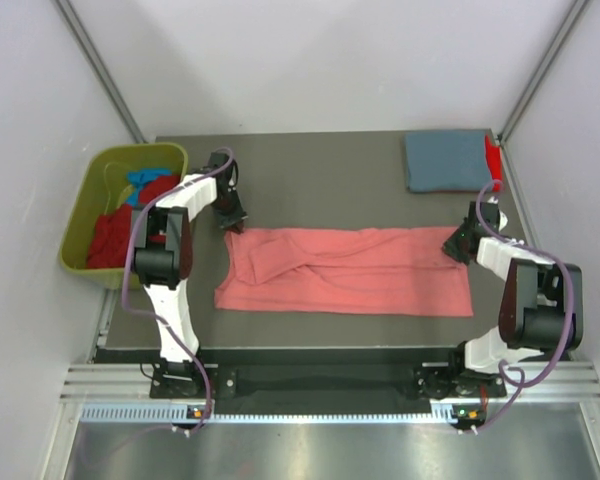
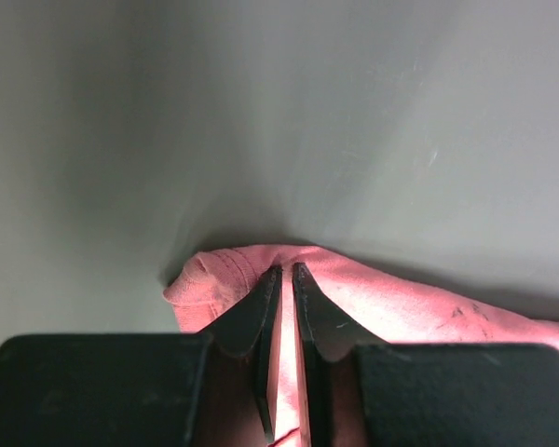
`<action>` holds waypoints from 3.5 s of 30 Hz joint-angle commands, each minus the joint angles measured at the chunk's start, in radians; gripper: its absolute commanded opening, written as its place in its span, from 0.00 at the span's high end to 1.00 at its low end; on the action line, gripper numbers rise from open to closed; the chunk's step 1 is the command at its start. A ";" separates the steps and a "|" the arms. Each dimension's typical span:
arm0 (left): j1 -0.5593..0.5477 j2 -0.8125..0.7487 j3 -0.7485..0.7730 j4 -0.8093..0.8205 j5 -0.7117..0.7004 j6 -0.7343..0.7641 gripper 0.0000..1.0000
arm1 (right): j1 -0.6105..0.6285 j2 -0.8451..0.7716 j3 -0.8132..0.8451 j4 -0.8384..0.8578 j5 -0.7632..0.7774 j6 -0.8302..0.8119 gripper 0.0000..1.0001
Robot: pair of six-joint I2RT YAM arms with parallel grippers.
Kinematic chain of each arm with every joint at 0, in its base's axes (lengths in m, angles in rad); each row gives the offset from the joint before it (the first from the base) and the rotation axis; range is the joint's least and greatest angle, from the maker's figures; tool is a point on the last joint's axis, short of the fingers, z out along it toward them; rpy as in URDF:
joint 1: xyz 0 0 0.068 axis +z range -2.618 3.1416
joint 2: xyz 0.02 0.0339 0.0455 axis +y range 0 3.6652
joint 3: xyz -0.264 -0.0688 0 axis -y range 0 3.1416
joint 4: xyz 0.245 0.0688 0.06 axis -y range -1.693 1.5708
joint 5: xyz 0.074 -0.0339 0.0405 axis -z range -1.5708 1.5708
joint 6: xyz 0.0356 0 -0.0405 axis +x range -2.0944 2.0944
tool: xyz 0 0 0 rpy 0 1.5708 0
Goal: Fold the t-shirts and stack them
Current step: Fold the tshirt
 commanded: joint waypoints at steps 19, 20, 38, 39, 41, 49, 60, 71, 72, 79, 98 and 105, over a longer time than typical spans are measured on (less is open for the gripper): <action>-0.027 -0.507 -0.338 0.015 0.179 0.041 0.68 | 0.411 -0.099 0.179 0.045 -0.217 -0.149 0.65; -0.027 -0.516 -0.359 0.017 0.187 0.035 0.68 | 0.448 -0.073 0.208 0.055 -0.264 -0.169 0.65; -0.027 -0.483 -0.502 0.138 0.239 0.098 0.66 | 0.829 0.510 0.782 -0.055 -0.532 -0.444 0.62; -0.027 -0.475 -0.498 0.133 0.244 0.104 0.66 | 0.835 0.520 0.788 -0.061 -0.533 -0.450 0.62; -0.029 -0.464 -0.505 0.133 0.250 0.113 0.66 | 0.841 0.535 0.783 -0.067 -0.525 -0.457 0.62; -0.053 -0.426 -0.521 0.116 0.247 0.158 0.64 | 0.846 0.514 0.722 -0.073 -0.479 -0.482 0.62; -0.099 -0.398 -0.509 0.087 0.195 0.170 0.82 | 0.844 0.520 0.699 -0.086 -0.446 -0.516 0.65; -0.101 -0.519 -0.552 -0.002 0.104 0.045 1.00 | 0.830 0.481 0.639 -0.047 -0.424 -0.497 1.00; -0.102 -0.535 -0.564 -0.005 0.101 0.034 1.00 | 0.827 0.478 0.635 -0.043 -0.427 -0.493 1.00; -0.102 -0.596 -0.630 0.008 0.156 -0.043 1.00 | 0.826 0.462 0.624 -0.023 -0.446 -0.470 1.00; -0.121 -0.677 -0.765 0.060 0.124 -0.164 1.00 | 0.826 0.422 0.562 -0.001 -0.456 -0.445 1.00; -0.135 -0.631 -0.744 0.028 0.080 -0.170 0.87 | 0.826 0.431 0.572 -0.010 -0.481 -0.450 1.00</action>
